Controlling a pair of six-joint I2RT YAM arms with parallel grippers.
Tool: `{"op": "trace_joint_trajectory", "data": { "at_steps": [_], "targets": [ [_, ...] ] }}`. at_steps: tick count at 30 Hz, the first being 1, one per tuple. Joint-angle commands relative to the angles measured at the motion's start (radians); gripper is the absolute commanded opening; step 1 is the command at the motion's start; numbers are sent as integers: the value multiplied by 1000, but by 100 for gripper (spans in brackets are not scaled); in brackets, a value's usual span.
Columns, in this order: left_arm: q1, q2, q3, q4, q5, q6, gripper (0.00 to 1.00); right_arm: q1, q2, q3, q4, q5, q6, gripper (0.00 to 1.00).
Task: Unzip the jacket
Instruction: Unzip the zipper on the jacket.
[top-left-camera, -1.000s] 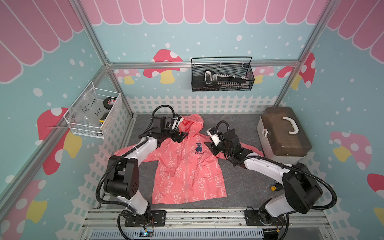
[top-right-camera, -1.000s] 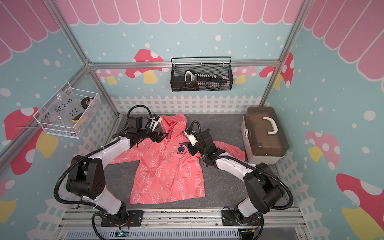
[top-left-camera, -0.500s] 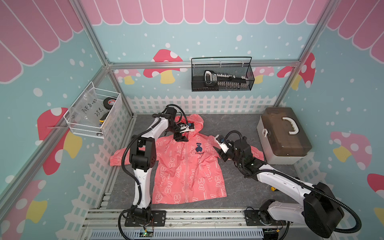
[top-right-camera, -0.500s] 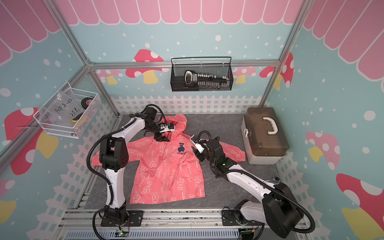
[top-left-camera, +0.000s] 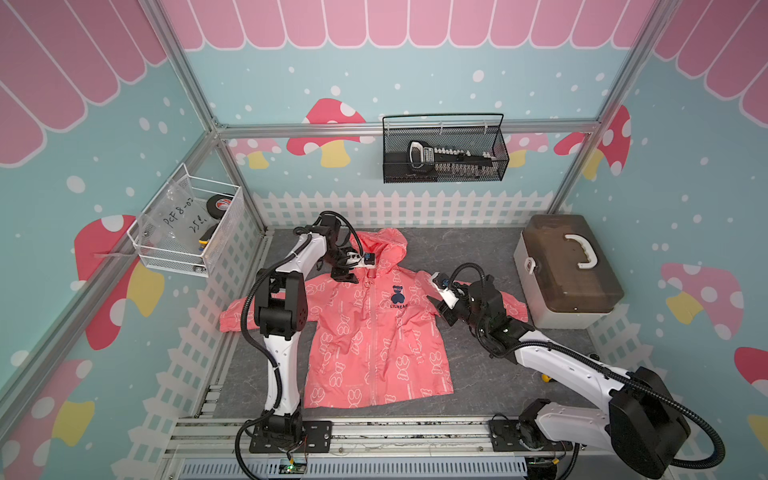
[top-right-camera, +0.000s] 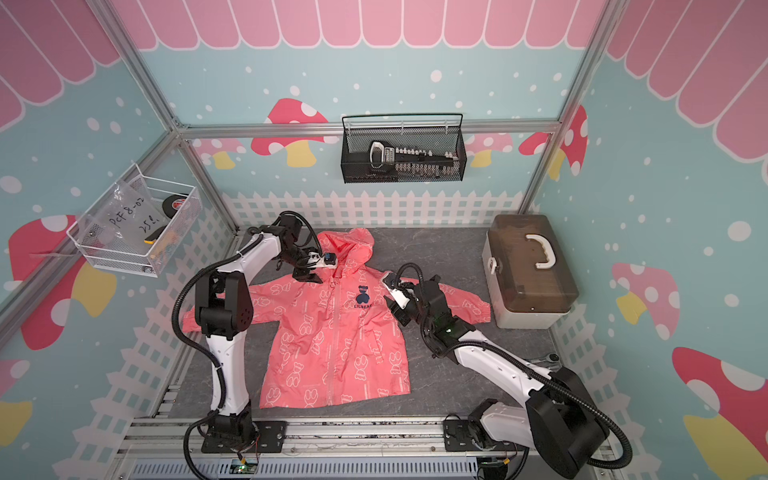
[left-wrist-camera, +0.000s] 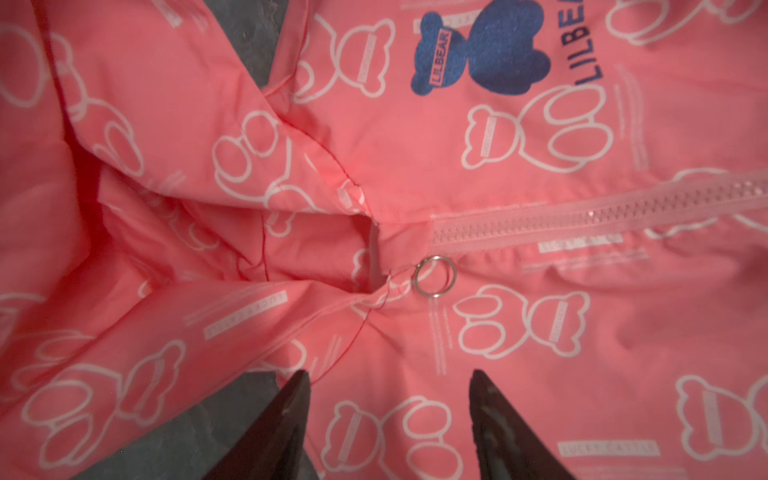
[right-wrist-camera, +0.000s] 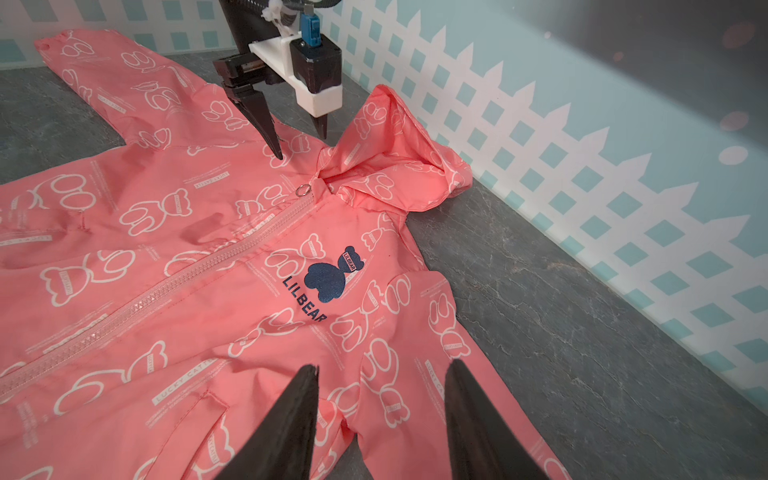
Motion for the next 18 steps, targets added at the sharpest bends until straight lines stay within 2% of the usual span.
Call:
{"op": "trace_joint_trajectory", "data": {
  "at_steps": [1,4,7,11,18],
  "targets": [
    [-31,30,53,-4,7,27,58,5,-19,1,-39,-26,13,49],
    [-50,53,63,-4,-31,53,58,5,-37,-1,-69,-30,21,49],
    [-55,56,58,-4,-9,65,59,4,-58,-14,-76,-27,26,49],
    [-59,60,39,12,-39,79,60,4,-61,-19,-84,-26,32,49],
    [-72,119,78,64,-132,-7,56,5,-67,-6,-114,-38,40,49]
  ]
}}
